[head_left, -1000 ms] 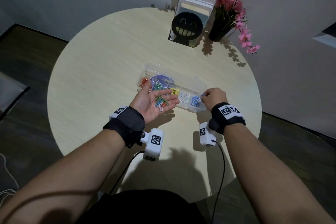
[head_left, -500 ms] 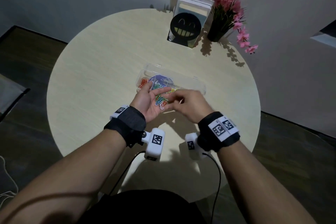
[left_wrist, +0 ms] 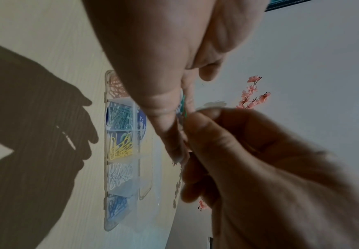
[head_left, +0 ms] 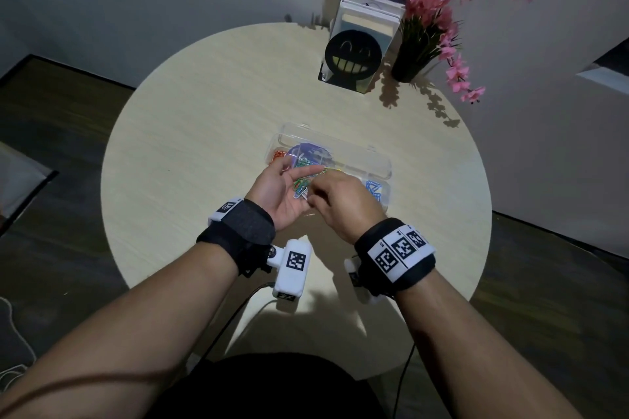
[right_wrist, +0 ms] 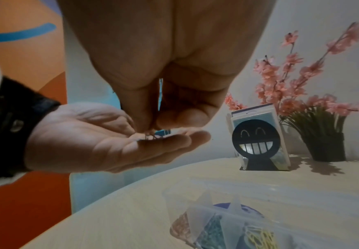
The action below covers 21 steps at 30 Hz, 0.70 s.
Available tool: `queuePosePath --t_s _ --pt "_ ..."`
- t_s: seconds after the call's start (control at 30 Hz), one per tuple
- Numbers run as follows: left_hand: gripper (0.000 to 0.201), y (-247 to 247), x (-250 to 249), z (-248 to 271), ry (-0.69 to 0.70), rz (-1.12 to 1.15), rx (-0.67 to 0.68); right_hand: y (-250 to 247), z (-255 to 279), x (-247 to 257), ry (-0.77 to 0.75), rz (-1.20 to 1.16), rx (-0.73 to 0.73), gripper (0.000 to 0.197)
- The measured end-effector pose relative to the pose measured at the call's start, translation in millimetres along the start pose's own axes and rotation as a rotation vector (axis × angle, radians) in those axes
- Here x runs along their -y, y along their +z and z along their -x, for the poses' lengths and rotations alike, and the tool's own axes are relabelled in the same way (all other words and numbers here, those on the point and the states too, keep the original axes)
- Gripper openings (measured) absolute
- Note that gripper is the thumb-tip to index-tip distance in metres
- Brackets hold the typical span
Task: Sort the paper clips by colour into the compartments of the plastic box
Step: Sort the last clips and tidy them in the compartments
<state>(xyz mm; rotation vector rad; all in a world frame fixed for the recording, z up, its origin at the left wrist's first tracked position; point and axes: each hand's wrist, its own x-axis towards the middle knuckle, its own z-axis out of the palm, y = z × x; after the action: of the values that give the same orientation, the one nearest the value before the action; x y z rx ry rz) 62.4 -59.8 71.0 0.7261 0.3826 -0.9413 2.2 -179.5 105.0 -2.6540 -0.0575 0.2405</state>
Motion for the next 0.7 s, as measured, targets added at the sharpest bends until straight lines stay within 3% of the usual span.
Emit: queuePosePath --t_s 0.2,0.5,0.7 --pt "0.050 -4.5 -2.2 -3.8 0.005 -0.074 0.009 5.4 -5.5 9.0 0.058 0.066 0.050 0.012" --pt "0.027 -4.5 -3.9 -5.0 -0.002 -0.061 -0.017 0.4 -9.3 16.9 0.112 0.113 0.060 0.017" --pt "0.020 -2.6 -6.2 -4.4 -0.001 -0.041 -0.077 -2.7 -9.6 20.9 0.060 0.206 0.078 0.013"
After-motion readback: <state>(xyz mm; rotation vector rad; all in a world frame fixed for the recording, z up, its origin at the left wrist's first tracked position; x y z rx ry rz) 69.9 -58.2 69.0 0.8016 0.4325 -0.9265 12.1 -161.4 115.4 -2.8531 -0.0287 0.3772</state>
